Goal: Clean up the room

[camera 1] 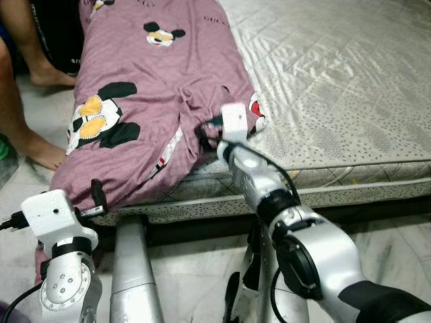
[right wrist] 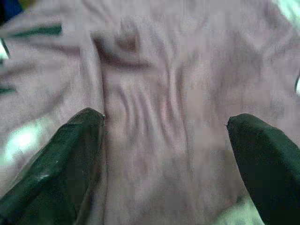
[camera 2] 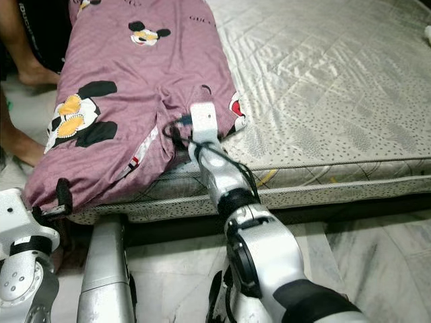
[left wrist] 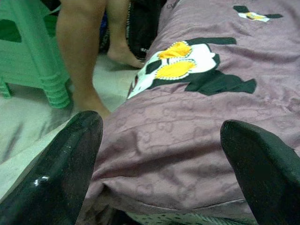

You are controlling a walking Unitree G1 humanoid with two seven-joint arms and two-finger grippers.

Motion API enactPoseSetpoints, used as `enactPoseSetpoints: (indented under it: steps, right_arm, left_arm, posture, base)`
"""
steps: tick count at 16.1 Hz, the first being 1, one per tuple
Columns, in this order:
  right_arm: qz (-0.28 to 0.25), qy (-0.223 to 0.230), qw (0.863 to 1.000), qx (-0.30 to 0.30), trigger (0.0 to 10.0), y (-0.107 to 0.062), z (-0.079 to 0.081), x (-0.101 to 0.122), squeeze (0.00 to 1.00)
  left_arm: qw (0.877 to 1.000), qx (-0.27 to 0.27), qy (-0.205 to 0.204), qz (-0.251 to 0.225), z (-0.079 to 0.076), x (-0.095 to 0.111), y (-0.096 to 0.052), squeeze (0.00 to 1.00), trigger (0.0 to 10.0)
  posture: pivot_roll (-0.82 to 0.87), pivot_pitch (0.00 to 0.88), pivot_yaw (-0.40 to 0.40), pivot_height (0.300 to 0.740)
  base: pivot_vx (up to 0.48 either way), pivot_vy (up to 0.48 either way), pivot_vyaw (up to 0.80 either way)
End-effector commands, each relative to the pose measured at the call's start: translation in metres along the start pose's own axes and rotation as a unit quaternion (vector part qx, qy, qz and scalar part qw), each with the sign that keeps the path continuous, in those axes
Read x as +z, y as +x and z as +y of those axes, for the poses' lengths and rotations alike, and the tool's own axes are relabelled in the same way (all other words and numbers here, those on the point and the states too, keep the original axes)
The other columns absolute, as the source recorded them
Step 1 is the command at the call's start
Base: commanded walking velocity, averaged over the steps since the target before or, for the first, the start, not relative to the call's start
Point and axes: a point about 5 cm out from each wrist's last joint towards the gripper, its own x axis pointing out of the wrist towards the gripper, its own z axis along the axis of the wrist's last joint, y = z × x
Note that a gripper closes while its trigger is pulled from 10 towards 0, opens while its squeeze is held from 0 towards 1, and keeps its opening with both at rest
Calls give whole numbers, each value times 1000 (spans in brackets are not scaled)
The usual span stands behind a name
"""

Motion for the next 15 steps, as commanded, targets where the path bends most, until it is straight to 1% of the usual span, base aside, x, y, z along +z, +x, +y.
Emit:
enactPoseSetpoints:
  steps: [1,2,4,6,10,11,12,13,14,15]
  right_arm:
    - [-19,33,996,76,10000,3,63,14,0]
    - [-11,37,995,97,10000,2,73,10,0]
    - [-10,49,992,118,10000,-1,84,6,0]
    - [1,43,991,124,10000,-3,87,-3,0]
    - [11,45,990,133,10000,-5,88,-11,0]
    - [4,23,990,140,10000,-6,90,-10,0]
    - [5,12,989,144,10000,-6,93,-10,0]
    - [1,17,990,141,10000,-6,94,-9,0]
    - [-6,32,991,128,10000,-5,92,-6,0]
    - [-9,30,993,117,10000,-4,89,-5,0]
  left_arm:
    - [1000,3,1,-3,-1,3,-3,0,10000]
    - [1000,3,-1,-2,-2,5,-7,0,10000]
    - [1000,6,-3,9,0,6,-18,0,10000]
    - [1000,4,1,24,3,1,-27,0,10000]
    - [999,-6,0,36,-1,2,-34,0,10000]
    - [999,-9,2,43,-1,2,-37,0,10000]
    - [999,-11,2,48,-1,1,-40,0,10000]
    - [999,-11,1,49,-1,0,-41,0,10000]
    - [999,-11,1,51,-1,0,-41,0,10000]
    - [999,-11,1,51,-2,0,-41,0,10000]
  posture:
    - [238,169,-126,488]
    - [248,178,-130,488]
    - [258,198,-132,488]
    - [260,218,-129,488]
    - [266,248,-115,488]
    - [265,253,-112,488]
    - [266,253,-111,488]
    - [267,254,-111,488]
    - [267,254,-111,488]
    - [268,252,-112,488]
  base:
    - [0,0,0]
    - [0,0,0]
    - [0,0,0]
    - [0,0,0]
    - [0,0,0]
    - [0,0,0]
    - [0,0,744]
    - [0,0,738]
    - [0,0,0]
    - [0,0,0]
